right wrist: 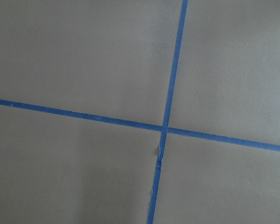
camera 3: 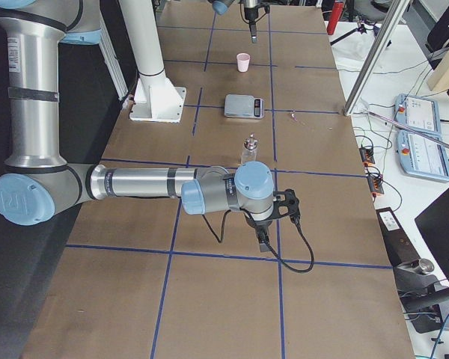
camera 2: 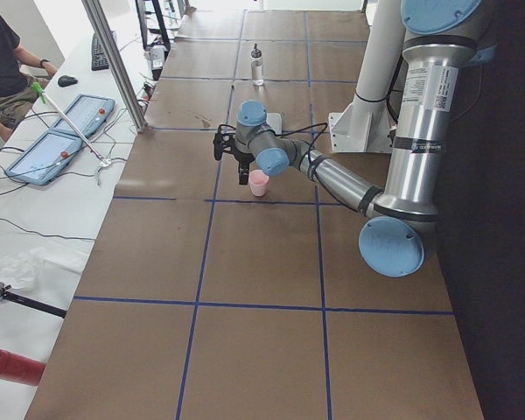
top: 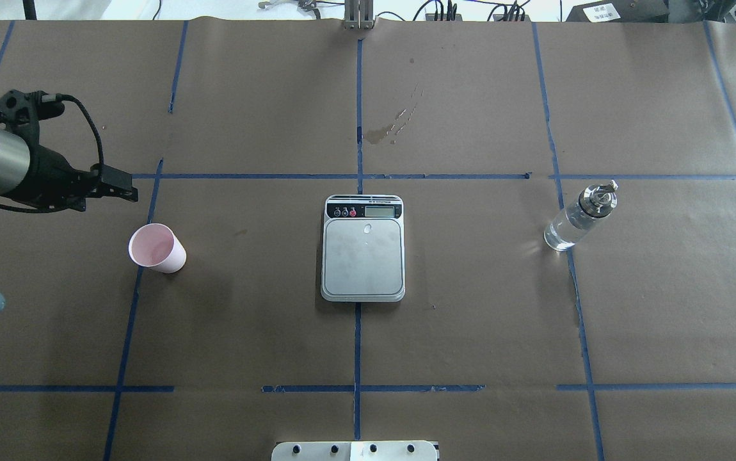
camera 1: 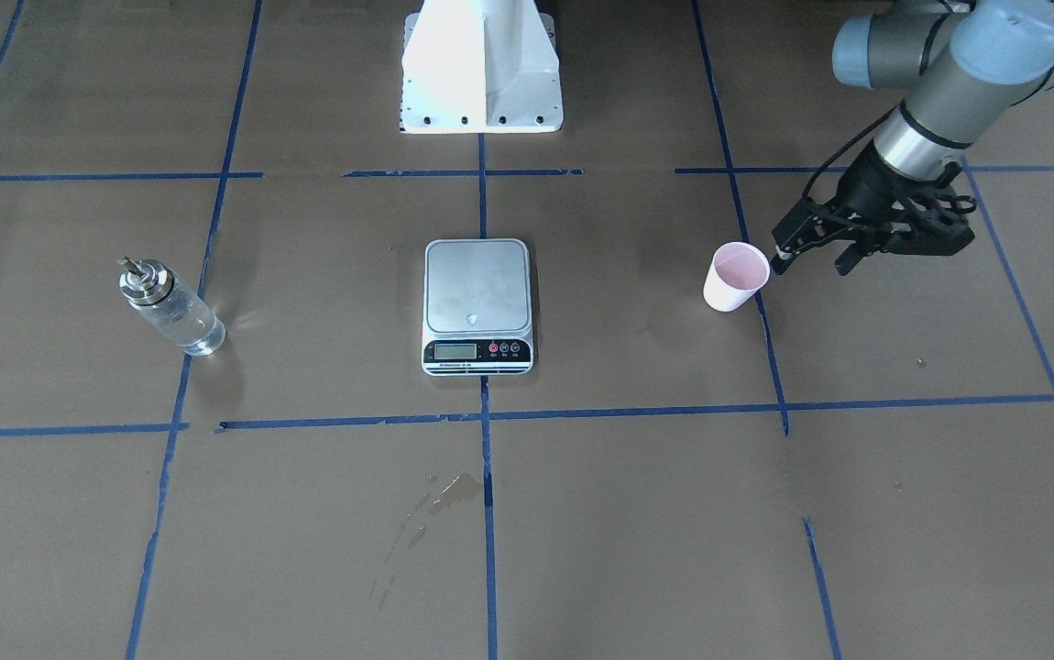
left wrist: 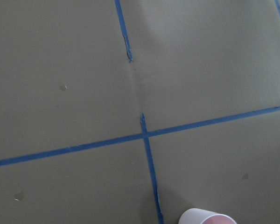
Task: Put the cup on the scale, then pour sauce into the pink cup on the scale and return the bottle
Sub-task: 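Lower the left gripper to the pink cup and close around it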
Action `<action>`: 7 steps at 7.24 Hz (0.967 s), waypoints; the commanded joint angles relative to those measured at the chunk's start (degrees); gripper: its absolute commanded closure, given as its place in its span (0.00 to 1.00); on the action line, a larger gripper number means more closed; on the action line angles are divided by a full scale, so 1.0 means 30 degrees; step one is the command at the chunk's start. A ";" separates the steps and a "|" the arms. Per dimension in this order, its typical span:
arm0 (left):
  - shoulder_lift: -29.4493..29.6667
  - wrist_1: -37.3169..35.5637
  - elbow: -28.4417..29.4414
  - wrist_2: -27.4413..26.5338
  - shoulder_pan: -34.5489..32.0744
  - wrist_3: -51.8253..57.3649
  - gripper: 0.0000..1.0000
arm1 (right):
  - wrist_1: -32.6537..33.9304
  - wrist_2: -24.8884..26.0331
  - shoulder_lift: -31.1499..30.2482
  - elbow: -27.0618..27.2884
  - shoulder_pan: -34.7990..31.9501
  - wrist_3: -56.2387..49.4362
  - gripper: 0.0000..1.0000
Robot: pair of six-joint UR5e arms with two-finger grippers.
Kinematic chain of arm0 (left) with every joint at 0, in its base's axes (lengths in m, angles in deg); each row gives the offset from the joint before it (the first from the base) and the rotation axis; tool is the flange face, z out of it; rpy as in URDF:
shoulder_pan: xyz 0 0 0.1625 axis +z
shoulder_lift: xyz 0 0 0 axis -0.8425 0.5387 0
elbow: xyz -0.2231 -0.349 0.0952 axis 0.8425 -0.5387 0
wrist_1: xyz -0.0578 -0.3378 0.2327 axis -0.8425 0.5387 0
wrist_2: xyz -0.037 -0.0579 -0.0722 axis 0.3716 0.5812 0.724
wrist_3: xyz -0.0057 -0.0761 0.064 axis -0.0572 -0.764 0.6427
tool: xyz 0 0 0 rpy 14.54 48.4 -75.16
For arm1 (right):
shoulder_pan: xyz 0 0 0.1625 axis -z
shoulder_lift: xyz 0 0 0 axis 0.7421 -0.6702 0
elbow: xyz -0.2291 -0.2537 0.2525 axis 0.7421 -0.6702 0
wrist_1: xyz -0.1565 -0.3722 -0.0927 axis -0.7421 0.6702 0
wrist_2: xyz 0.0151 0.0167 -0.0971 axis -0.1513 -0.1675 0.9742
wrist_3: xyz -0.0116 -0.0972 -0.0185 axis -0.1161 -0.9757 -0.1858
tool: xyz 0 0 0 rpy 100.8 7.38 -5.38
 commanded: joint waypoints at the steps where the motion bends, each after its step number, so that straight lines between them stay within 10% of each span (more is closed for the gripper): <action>1: -0.0566 0.0022 0.0152 -0.0671 0.1474 -0.0993 0.00 | -0.0111 -0.0199 0.0008 -0.0100 0.0000 0.0180 0.00; 5: -0.0539 -0.0096 0.0972 -0.0671 0.2446 -0.1022 0.00 | -0.0082 -0.0963 -0.0051 -0.0042 0.0000 0.0298 0.00; 7: -0.0480 -0.0096 0.1032 -0.0671 0.2446 -0.1022 0.21 | -0.0082 -0.0963 -0.0051 -0.0013 0.0000 0.0298 0.00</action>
